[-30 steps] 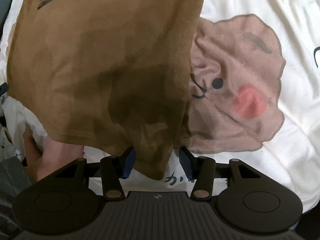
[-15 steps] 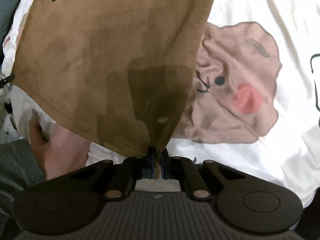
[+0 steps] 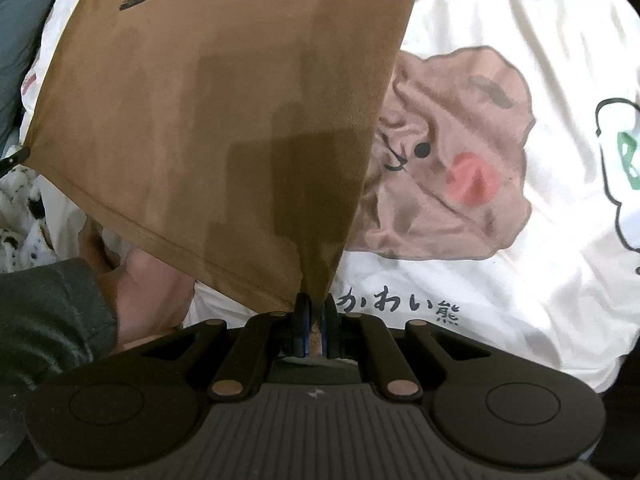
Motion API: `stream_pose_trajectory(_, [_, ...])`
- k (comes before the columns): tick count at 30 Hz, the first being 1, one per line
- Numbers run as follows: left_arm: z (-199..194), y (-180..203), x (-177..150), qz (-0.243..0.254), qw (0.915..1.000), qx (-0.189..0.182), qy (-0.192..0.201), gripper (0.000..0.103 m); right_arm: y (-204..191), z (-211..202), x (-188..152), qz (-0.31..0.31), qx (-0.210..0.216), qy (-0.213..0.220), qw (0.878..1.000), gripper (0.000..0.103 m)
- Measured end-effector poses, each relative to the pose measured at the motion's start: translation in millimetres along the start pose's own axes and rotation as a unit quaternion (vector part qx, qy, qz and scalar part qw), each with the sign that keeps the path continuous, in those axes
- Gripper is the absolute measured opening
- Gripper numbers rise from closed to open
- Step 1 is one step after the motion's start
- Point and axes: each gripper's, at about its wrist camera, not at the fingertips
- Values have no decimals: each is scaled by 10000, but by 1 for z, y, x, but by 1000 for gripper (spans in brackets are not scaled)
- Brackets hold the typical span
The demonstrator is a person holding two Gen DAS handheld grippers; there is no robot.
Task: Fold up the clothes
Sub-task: 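Lift the T-shirt by the hem with both grippers and shake it out, then lower the T-shirt flat onto the sheet and open both grippers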
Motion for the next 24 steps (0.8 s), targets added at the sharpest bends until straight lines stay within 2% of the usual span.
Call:
stream_pose_trajectory(3, [3, 0, 2, -40, 10000, 36, 1, 4, -1, 3, 1, 1, -67, -11, 10000, 5])
stream_pose_trajectory(6, [24, -3, -3, -109, 9995, 201, -226, 6, 5, 20, 6, 119, -253, -59, 9996, 7])
stream_pose_trajectory(7, [31, -3, -6, -121, 9991, 324, -259, 8, 6, 20, 7, 165, -245, -44, 9996, 9])
stream_pose_trajectory(9, [37, -1, -8, -133, 9989, 338, -284, 10, 6, 21, 10, 253, -241, -5, 9994, 15])
stream_pose_trajectory(11, [36, 1, -9, -134, 9990, 354, -258, 16, 4, 18, 10, 259, -253, 49, 9993, 33])
stream_pose_trajectory(13, [28, 4, -6, -119, 9990, 419, -102, 35, 2, 13, 10, 279, -247, 138, 9992, 42])
stream_pose_trajectory(16, [14, 7, 0, -127, 9986, 486, 154, 52, -2, 6, 7, 226, -290, 317, 9988, 46])
stream_pose_trajectory(19, [-1, 8, 8, -181, 9979, 492, 383, 59, -4, -8, 3, 215, -313, 601, 9975, 46])
stream_pose_trajectory(24, [-32, 18, 21, -152, 9957, 592, 697, 64, -9, -24, -10, 51, -334, 1158, 9927, 47])
Point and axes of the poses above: each gripper's, at about its wrist camera, not at the fingertips, and z roughly the way its jaws point, y to its right, x to its top, and after that the axes turned 3 degrees about z, right-handed
